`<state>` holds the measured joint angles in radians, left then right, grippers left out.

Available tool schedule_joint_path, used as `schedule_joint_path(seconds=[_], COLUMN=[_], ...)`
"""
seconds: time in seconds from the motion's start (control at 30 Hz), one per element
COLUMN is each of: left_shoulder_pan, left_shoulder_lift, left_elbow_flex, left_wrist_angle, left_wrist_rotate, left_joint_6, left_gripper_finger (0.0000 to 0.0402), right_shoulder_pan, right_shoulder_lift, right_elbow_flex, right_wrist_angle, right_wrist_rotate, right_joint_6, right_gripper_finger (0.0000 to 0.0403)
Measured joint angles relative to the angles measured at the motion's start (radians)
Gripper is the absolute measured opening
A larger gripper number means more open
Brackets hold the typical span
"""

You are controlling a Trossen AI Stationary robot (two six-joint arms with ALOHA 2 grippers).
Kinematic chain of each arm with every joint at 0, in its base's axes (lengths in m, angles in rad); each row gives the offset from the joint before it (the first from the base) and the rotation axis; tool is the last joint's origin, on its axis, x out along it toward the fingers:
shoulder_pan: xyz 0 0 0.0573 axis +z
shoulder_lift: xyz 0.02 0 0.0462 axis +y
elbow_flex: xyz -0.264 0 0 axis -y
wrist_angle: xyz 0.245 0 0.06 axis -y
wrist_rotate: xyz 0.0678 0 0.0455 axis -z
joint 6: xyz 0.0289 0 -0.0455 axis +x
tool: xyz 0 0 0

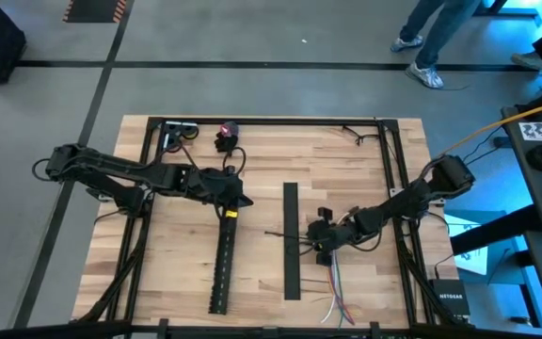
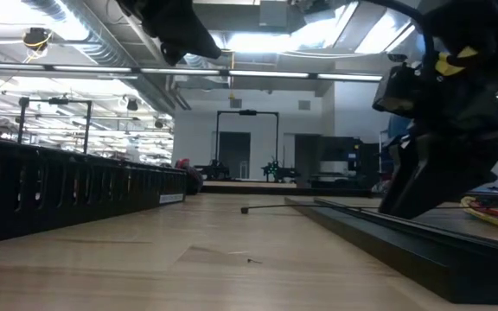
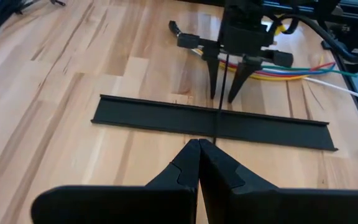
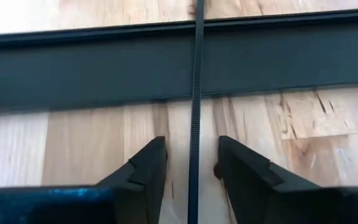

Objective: Ziptie cables
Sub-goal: Insert the black zip tie

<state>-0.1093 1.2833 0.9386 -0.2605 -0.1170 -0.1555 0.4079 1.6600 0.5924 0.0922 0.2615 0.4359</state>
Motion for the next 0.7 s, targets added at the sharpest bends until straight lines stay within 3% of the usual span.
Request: schedule_joint_path(seconds=[0.1, 0.27, 0.5, 0.7], left_shoulder_pan=[-0.004, -0.006, -0.005, -0.004], left_shoulder_lift=[0.0, 0.0, -0.021, -0.086], left_elbow_flex=[0.0, 0.0, 0.017, 0.108], left_wrist_angle=[0.001, 0.011, -0.001, -0.014], left_wrist_rotate=[0.001, 0.001, 0.0, -0.042], left_joint_6=[-0.003, -0.034, -0.107, -0.1], left_gripper_finger=[0.0001, 0.0001, 0.0001, 0.0001], right_shoulder_pan=[-0.001, -0.002, -0.002, -0.003], right_shoulder_lift=[0.003, 0.004, -0.058, -0.218], right_elbow_flex=[0.001, 0.001, -0.004, 0.091], right_wrist_angle=[0.0, -0.016, -0.069, -0.364], right_wrist_rotate=[-0.003, -0.036, 0.001, 0.139], right_joint_6=[0.004, -0.04, -0.03, -0.063], right_gripper_finger=[0.011, 0.0015, 0.0005, 0.0002])
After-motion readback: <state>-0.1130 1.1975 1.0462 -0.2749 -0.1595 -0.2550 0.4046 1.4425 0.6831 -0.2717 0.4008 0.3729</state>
